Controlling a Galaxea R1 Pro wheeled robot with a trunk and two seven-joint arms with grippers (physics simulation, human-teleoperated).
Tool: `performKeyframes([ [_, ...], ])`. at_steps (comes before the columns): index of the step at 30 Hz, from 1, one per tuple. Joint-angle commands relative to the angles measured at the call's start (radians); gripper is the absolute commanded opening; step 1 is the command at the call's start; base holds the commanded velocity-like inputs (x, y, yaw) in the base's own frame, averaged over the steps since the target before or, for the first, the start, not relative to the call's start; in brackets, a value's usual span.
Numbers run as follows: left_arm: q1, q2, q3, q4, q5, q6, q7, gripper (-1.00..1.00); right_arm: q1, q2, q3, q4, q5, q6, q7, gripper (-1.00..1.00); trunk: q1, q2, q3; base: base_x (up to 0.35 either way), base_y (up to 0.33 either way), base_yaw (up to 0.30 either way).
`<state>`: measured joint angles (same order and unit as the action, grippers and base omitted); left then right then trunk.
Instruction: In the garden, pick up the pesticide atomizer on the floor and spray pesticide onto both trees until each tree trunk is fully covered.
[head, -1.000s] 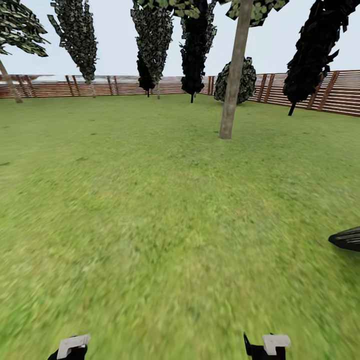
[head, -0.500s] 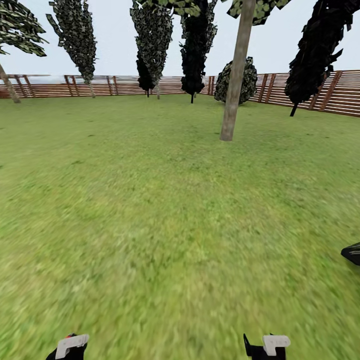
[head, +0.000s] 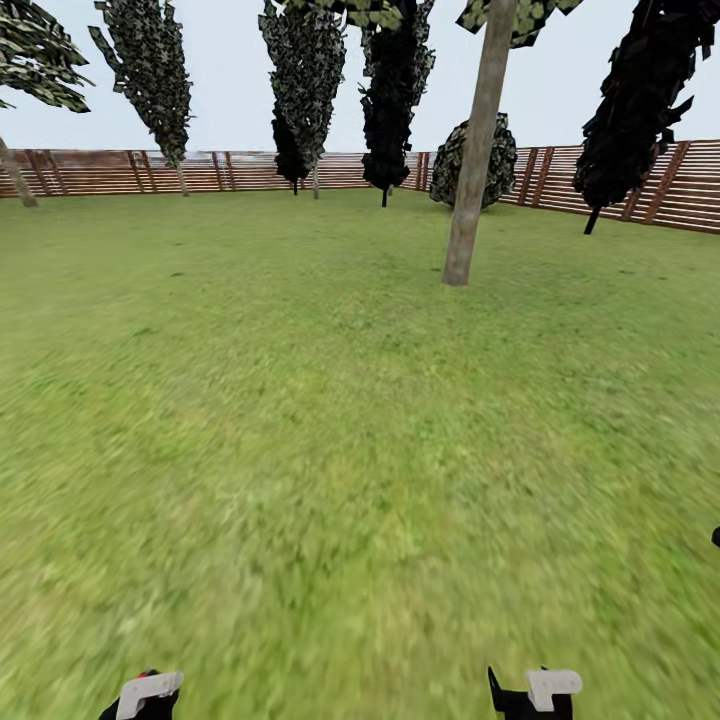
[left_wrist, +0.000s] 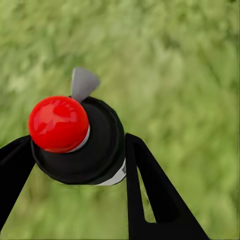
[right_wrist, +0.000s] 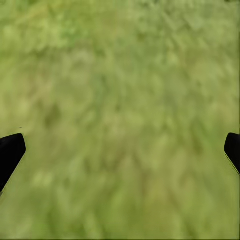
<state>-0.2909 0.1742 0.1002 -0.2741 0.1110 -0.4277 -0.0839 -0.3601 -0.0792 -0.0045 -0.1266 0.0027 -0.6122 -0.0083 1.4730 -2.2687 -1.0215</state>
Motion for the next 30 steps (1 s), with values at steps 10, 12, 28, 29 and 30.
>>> performKeyframes([
  [10, -0.001, 0.006, 0.007, 0.002, 0.014, -0.002, -0.01, -1.0, 0.0, -0.004, -0.001, -0.001, 0.0, -0.003, -0.002, 1.0, 0.0, 0.0, -0.001, 0.339, 0.0, -0.016],
  [12, -0.001, 0.007, 0.008, 0.003, 0.016, -0.002, -0.01, -1.0, 0.0, -0.004, 0.0, -0.001, 0.0, -0.003, -0.001, 1.0, 0.0, 0.0, -0.001, 0.339, 0.0, -0.204],
  [28, -0.001, 0.006, 0.008, 0.002, 0.019, -0.002, -0.01, -1.0, -0.001, 0.002, 0.001, -0.002, 0.002, -0.003, -0.001, 1.0, 0.0, 0.0, -0.001, 0.339, 0.0, -0.133],
  [29, -0.001, 0.006, 0.008, 0.002, 0.019, -0.002, -0.01, -1.0, -0.001, 0.002, 0.001, -0.002, 0.002, -0.003, -0.001, 1.0, 0.0, 0.0, -0.001, 0.339, 0.0, -0.001],
  [30, -0.001, 0.007, 0.009, 0.002, 0.019, -0.002, -0.01, -1.0, 0.0, 0.002, 0.001, -0.002, 0.002, -0.003, 0.0, 1.0, 0.0, 0.0, -0.001, 0.339, 0.0, -0.001],
])
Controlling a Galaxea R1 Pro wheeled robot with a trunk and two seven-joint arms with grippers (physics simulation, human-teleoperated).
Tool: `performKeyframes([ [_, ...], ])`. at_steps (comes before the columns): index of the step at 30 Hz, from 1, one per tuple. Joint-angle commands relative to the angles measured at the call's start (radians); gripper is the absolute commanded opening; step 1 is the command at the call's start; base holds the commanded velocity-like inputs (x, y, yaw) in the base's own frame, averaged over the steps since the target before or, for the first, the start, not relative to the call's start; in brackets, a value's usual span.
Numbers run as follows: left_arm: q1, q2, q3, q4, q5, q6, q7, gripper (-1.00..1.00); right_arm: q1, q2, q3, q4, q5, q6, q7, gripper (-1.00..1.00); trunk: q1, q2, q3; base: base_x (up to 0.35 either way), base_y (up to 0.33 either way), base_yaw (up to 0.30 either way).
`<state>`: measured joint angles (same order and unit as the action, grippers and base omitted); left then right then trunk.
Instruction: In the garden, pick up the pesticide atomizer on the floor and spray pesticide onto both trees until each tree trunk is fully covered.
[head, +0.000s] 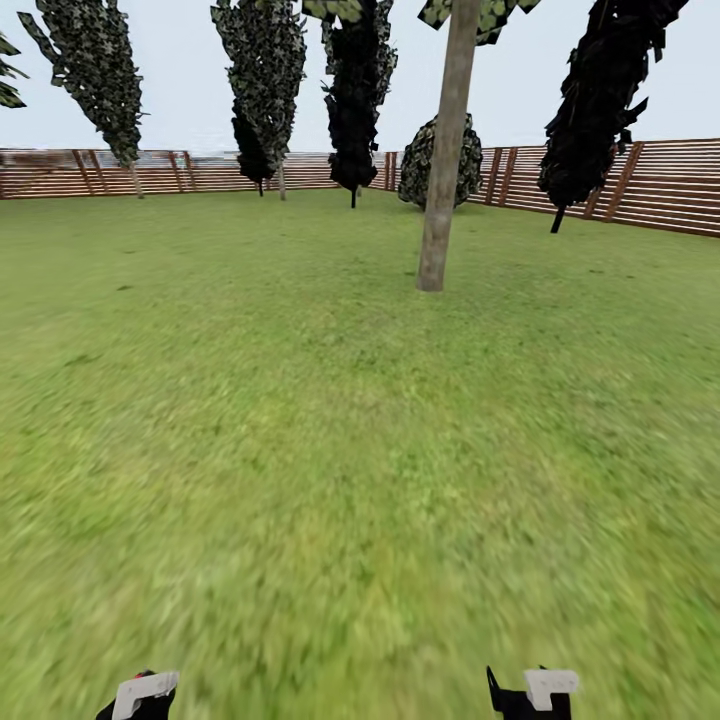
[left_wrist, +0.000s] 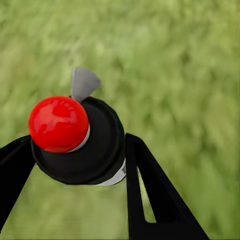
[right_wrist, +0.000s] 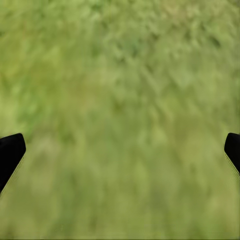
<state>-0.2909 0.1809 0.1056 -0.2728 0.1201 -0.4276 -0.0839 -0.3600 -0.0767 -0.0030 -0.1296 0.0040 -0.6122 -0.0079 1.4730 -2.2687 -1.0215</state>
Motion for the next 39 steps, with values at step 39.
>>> performKeyframes([
  [39, -0.001, 0.001, 0.005, 0.001, 0.01, 0.0, -0.008, -1.0, -0.001, 0.0, 0.0, 0.002, 0.001, -0.004, -0.001, 1.0, 0.0, 0.0, -0.001, 0.339, 0.0, 0.0],
])
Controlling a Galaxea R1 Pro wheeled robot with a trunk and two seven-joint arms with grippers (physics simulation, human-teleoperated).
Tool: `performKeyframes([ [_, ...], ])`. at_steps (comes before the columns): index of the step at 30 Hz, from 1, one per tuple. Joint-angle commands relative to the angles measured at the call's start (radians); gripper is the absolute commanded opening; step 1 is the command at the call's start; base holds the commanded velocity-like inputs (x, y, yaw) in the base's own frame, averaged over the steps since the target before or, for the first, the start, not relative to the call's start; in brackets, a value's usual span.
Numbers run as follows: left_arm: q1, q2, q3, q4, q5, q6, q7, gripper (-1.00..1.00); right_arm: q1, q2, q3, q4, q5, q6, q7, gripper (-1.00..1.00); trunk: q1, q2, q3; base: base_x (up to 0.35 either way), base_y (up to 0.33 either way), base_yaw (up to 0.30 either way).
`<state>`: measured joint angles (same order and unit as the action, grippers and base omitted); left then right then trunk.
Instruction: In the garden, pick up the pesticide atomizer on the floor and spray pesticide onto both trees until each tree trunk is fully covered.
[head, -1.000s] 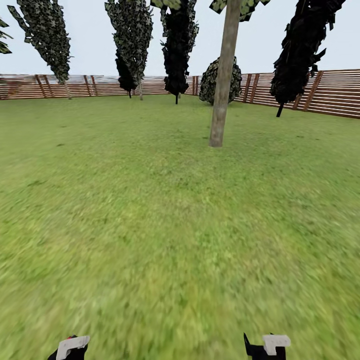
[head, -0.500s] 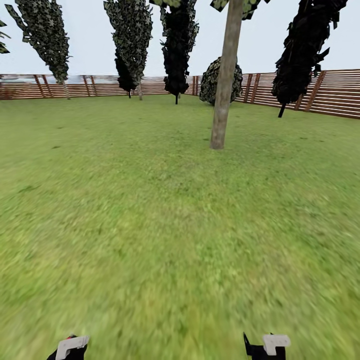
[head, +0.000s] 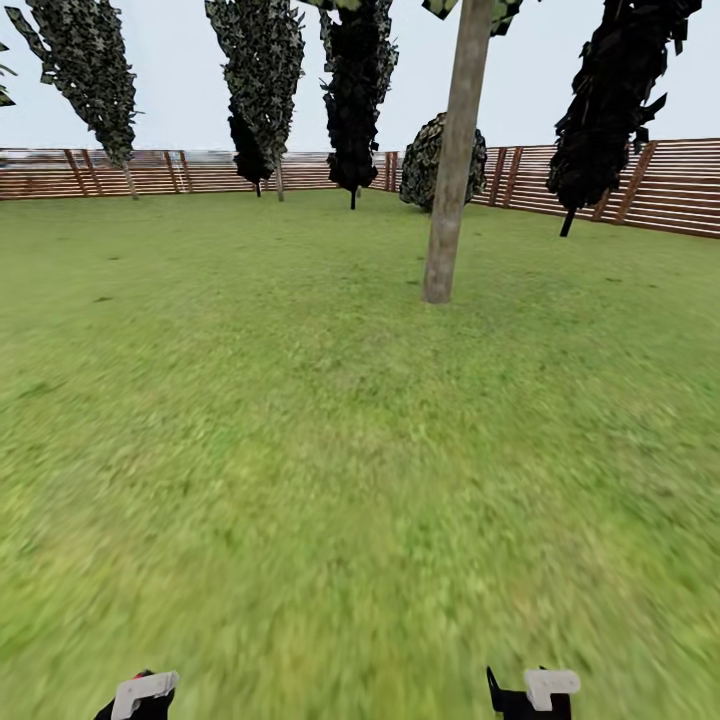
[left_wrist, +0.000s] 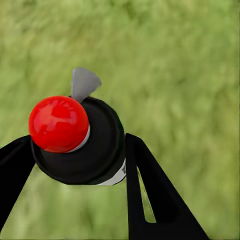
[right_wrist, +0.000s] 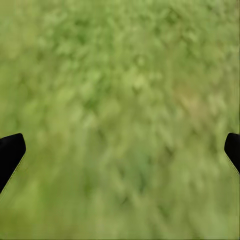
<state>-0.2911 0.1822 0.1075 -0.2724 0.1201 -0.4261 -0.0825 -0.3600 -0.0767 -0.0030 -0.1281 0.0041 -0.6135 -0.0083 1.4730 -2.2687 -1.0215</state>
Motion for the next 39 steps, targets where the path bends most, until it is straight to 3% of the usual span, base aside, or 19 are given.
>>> performKeyframes([
  [1, -0.001, 0.0, 0.003, 0.001, 0.01, -0.002, -0.01, -1.0, -0.001, 0.0, 0.0, 0.001, 0.001, -0.003, -0.001, 1.0, 0.0, 0.0, -0.001, 0.339, 0.0, 0.0],
  [39, -0.001, 0.0, 0.003, 0.0, 0.01, -0.002, -0.01, -1.0, -0.001, -0.001, 0.0, 0.001, 0.001, -0.003, -0.001, 1.0, 0.0, 0.0, -0.001, 0.339, 0.0, 0.0],
])
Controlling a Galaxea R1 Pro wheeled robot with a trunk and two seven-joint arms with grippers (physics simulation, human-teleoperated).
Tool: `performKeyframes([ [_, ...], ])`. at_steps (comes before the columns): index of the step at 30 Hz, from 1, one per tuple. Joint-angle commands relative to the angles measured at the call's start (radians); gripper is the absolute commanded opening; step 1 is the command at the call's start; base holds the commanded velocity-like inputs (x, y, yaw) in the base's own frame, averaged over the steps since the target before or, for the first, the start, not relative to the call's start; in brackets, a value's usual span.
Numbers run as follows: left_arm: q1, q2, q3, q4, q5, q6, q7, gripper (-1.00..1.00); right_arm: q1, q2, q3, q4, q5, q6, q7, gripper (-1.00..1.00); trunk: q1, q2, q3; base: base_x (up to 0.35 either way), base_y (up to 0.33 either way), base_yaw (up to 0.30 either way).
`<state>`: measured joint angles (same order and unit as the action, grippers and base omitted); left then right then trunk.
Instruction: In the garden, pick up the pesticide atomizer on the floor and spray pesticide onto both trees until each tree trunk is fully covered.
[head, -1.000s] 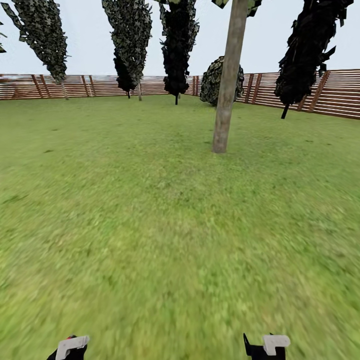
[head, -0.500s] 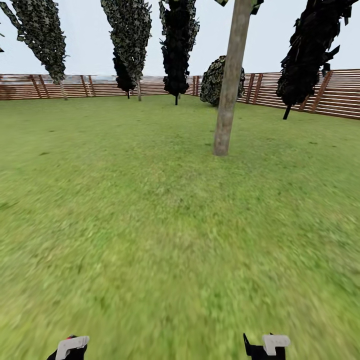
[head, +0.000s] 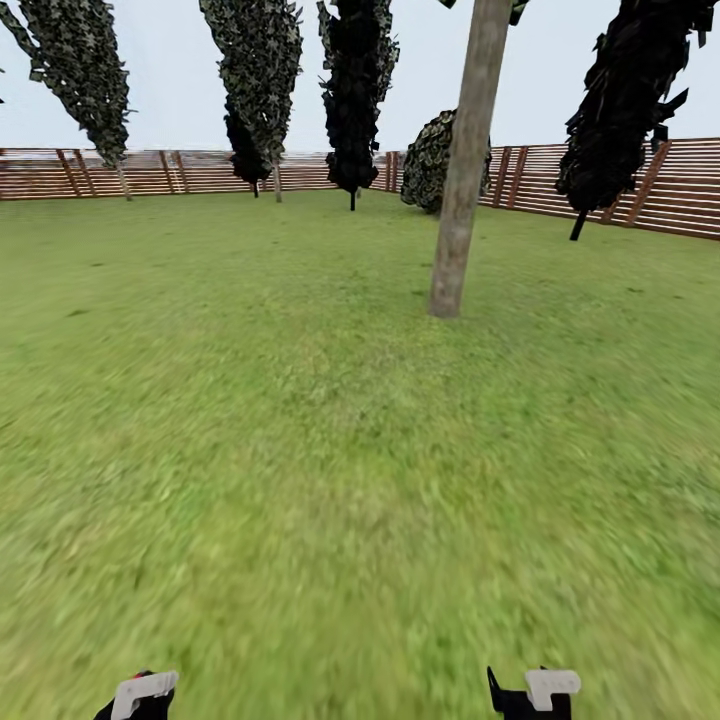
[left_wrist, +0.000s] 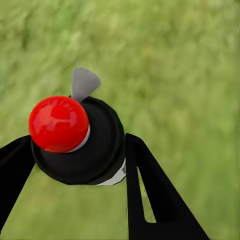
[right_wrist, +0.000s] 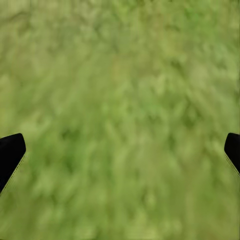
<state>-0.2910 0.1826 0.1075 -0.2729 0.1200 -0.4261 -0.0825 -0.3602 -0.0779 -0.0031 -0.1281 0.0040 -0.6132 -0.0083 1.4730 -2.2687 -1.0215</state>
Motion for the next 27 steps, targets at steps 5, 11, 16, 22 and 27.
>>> performKeyframes([
  [5, -0.001, 0.0, 0.003, 0.001, 0.01, -0.002, -0.01, -1.0, 0.0, 0.0, 0.0, 0.001, 0.001, -0.003, -0.001, 1.0, 0.0, 0.0, -0.001, 0.339, 0.0, -0.153],
  [11, -0.001, 0.0, 0.003, 0.001, 0.01, -0.002, -0.01, -1.0, 0.0, 0.0, 0.0, 0.001, 0.001, -0.003, -0.001, 1.0, 0.0, 0.0, -0.001, 0.339, 0.0, -0.277],
  [16, -0.001, -0.001, 0.003, 0.001, 0.01, -0.002, -0.01, -1.0, 0.0, 0.0, 0.0, 0.001, 0.001, -0.002, -0.001, 1.0, 0.0, 0.0, -0.001, 0.339, 0.0, -0.135],
  [22, 0.0, -0.001, 0.002, 0.001, 0.01, -0.002, -0.01, -1.0, -0.001, 0.0, 0.0, 0.001, 0.002, -0.002, 0.0, 1.0, 0.0, 0.0, -0.001, 0.339, -0.002, -0.007],
  [27, -0.001, -0.002, 0.002, 0.001, 0.01, -0.002, -0.01, -1.0, 0.0, 0.0, 0.0, 0.001, 0.002, -0.002, 0.001, 1.0, 0.0, 0.0, -0.001, 0.339, -0.07, 0.0],
])
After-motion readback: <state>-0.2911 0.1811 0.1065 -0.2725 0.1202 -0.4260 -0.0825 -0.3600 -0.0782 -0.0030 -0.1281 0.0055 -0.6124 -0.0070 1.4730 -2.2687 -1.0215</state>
